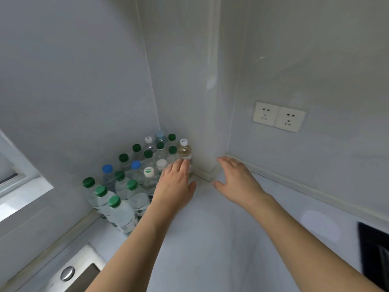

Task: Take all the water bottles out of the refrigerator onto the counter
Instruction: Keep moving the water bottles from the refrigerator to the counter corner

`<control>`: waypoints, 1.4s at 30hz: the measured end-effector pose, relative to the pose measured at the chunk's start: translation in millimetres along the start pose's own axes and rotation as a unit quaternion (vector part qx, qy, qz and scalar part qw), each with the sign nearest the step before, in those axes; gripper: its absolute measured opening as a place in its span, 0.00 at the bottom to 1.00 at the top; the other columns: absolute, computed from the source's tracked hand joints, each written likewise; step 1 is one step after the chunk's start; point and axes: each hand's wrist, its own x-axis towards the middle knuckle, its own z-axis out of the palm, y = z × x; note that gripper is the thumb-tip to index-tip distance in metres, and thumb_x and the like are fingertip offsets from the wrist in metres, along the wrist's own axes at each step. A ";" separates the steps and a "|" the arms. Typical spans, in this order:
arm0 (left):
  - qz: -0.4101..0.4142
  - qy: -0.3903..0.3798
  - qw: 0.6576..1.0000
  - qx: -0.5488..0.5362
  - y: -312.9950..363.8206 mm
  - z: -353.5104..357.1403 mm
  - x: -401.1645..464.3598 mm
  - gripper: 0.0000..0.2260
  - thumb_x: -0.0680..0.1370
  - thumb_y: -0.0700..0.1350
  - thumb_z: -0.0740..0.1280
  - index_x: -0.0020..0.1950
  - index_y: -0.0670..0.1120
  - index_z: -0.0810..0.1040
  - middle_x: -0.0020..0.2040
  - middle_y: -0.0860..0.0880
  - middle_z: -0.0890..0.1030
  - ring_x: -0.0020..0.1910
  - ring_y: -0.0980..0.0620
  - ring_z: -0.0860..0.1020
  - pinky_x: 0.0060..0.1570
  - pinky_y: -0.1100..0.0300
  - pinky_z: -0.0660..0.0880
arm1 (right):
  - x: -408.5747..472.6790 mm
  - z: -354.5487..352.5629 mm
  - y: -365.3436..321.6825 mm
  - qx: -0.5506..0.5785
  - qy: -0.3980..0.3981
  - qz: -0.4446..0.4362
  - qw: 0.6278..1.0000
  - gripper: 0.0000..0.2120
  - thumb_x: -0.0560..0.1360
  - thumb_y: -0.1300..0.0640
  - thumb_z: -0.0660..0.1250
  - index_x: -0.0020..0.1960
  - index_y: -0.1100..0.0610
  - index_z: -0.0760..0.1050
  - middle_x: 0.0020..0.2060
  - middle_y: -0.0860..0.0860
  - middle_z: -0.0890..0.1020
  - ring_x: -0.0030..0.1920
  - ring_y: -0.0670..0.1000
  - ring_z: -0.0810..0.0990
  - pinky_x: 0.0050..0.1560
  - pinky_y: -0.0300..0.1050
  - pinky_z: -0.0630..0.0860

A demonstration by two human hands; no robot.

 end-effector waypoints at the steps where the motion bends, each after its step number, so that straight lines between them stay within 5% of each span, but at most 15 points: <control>1: 0.017 -0.005 1.000 -0.001 9.7 5.7 3.8 0.29 0.78 0.52 0.63 0.75 0.44 0.58 0.73 0.46 0.65 0.71 0.45 0.64 0.71 0.53 0.61 | -6.3 -1.9 8.9 -0.002 0.000 0.017 1.000 0.32 0.76 0.49 0.65 0.75 0.56 0.58 0.74 0.52 0.63 0.74 0.53 0.59 0.73 0.43 0.54; 19: 0.273 -0.078 0.958 -0.031 284.3 44.5 -13.2 0.26 0.82 0.50 0.58 0.77 0.45 0.55 0.76 0.48 0.60 0.74 0.47 0.58 0.74 0.52 0.54 | -228.4 -97.7 166.9 0.003 0.101 0.275 0.956 0.32 0.79 0.50 0.62 0.78 0.57 0.54 0.77 0.53 0.58 0.76 0.51 0.54 0.74 0.42 0.50; 42: 0.563 -0.078 0.820 -0.069 647.3 39.5 -283.6 0.24 0.81 0.48 0.59 0.76 0.45 0.59 0.75 0.47 0.63 0.73 0.46 0.61 0.73 0.49 0.57 | -657.1 -175.2 254.8 -0.014 0.238 0.516 0.823 0.29 0.75 0.51 0.67 0.73 0.55 0.62 0.69 0.51 0.70 0.70 0.54 0.67 0.69 0.49 0.67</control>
